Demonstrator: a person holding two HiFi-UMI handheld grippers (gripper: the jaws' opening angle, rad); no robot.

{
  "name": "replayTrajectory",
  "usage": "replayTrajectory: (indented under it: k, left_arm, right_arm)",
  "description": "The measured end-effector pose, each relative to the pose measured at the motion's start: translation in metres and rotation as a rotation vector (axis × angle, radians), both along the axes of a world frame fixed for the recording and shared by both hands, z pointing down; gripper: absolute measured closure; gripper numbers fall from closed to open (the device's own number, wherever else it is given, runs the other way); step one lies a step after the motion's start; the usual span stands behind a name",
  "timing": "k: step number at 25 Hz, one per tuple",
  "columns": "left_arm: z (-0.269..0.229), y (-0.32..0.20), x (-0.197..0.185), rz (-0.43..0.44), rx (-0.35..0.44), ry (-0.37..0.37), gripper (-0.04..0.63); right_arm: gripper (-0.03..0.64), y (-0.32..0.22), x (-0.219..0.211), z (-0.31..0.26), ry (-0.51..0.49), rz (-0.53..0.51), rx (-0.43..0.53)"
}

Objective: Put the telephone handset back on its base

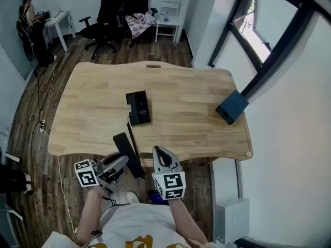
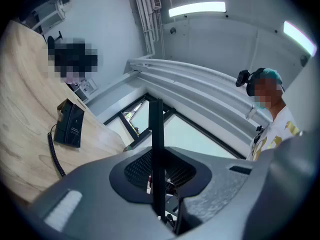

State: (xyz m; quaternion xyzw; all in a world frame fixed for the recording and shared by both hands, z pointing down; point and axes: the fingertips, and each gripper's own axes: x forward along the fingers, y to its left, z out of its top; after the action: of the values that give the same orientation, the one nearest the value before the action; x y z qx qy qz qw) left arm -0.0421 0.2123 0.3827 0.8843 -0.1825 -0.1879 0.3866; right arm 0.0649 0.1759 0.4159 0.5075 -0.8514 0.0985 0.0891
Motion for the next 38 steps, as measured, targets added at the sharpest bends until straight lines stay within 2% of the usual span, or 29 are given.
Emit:
replayTrajectory:
  k: [8,12,23,31,38]
  left_arm:
    - [0.003,-0.005,0.002,0.001,-0.002,0.002,0.525]
    - [0.005,-0.009,0.000,-0.016,-0.013,0.011,0.525]
    - [0.008,-0.012,0.015,-0.033,-0.005,-0.027,0.525]
    - [0.014,-0.014,0.020,-0.040,-0.029,-0.053,0.525]
    - [0.019,-0.048,0.024,-0.011,-0.044,-0.068,0.525]
  right_arm:
    - [0.611,0.001,-0.004,0.002,-0.002,-0.014,0.007]
    - [0.611,-0.002,-0.003,-0.004,-0.039,-0.023,0.027]
    - [0.611,-0.011,0.020,-0.003,-0.059,-0.031,0.043]
    - [0.611,-0.015,0.036,0.007,-0.087,-0.049,0.010]
    - [0.611,-0.042,0.044,0.018,-0.093,-0.027,-0.015]
